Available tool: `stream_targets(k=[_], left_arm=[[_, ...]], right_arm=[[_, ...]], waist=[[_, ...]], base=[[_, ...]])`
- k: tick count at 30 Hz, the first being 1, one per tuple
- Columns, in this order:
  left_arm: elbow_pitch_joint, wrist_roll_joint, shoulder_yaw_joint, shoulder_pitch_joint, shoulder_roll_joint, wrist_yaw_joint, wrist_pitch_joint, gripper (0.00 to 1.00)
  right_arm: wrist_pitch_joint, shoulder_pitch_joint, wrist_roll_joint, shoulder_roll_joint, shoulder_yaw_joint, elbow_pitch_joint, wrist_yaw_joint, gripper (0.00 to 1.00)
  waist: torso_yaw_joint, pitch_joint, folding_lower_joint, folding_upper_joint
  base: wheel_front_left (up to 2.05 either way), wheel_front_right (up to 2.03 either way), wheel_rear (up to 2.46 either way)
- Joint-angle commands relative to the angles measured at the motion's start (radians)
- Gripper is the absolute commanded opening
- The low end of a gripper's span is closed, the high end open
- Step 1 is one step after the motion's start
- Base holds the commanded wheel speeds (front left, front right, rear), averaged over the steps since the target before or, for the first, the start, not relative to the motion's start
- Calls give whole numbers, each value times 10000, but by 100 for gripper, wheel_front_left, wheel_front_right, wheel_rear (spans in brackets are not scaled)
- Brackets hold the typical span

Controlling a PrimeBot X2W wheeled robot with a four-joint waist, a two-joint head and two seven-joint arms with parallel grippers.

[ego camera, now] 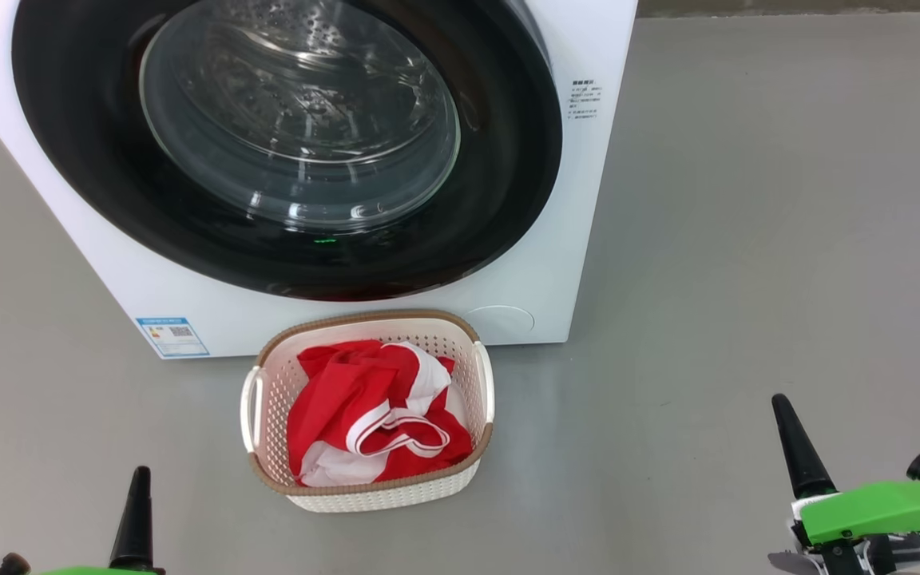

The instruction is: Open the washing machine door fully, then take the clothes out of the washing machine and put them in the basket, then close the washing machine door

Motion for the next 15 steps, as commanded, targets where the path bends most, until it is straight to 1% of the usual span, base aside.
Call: stream_targets(k=[1, 15], left_arm=[[-262, -327, 325, -486, 94, -24, 115, 0], [-276, -1550, 526, -556, -43, -28, 492, 0]], right_arm=[[89, -72, 364, 0, 50, -291, -5, 0], [476, -45, 1631, 168, -169, -351, -7, 0]], waist=[[9, -23, -1, 0], [52, -154, -1, 0]], base=[[0, 0, 0], [0, 0, 0]])
